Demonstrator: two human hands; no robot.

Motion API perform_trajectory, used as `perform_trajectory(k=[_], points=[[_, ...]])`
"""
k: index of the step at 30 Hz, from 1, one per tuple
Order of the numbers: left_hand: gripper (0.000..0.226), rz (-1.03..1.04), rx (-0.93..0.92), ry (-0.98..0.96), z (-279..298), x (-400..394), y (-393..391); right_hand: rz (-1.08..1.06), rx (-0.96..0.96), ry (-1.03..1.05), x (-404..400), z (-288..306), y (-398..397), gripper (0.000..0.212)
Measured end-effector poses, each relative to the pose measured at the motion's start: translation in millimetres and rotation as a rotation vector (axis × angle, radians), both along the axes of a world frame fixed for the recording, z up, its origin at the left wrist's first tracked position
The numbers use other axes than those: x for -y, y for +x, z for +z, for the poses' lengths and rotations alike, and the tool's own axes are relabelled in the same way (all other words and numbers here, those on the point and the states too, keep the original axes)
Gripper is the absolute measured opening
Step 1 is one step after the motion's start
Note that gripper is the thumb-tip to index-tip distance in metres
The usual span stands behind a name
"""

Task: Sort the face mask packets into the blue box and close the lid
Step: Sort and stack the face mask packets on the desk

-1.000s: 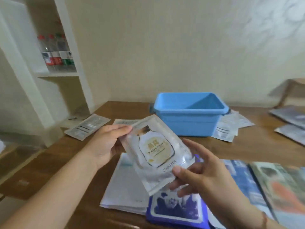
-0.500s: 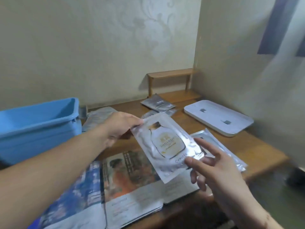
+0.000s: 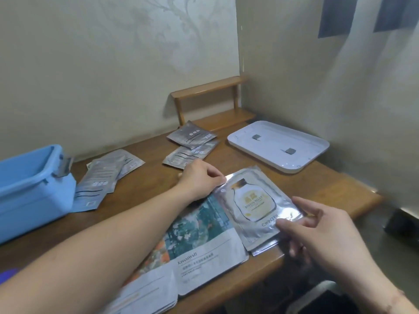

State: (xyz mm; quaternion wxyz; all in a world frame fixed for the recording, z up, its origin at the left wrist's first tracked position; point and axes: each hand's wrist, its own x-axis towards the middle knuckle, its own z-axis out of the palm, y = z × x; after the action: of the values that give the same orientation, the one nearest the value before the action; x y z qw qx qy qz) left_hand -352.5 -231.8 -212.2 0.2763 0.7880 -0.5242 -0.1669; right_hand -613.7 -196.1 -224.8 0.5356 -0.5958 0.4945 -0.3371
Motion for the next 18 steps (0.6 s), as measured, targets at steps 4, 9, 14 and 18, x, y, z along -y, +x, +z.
perform_trajectory(k=[4, 9, 14, 18], points=[[0.015, -0.008, 0.012, 0.001, -2.0, 1.6, -3.3, -0.014, -0.082, -0.037, -0.4, 1.2, -4.7, 0.071], [0.014, -0.058, 0.0, 0.029, -1.0, 3.3, -3.4, -0.195, -0.399, -0.605, -2.6, -4.8, -16.6, 0.044], [0.011, -0.127, 0.064, 0.076, 2.7, 2.0, -5.9, 0.154, -0.69, -0.761, 5.4, -23.4, -0.4, 0.069], [0.018, -0.14, 0.112, 0.076, 0.7, 0.3, -9.5, 0.188, -0.651, -0.683, 7.2, -31.4, 1.7, 0.078]])
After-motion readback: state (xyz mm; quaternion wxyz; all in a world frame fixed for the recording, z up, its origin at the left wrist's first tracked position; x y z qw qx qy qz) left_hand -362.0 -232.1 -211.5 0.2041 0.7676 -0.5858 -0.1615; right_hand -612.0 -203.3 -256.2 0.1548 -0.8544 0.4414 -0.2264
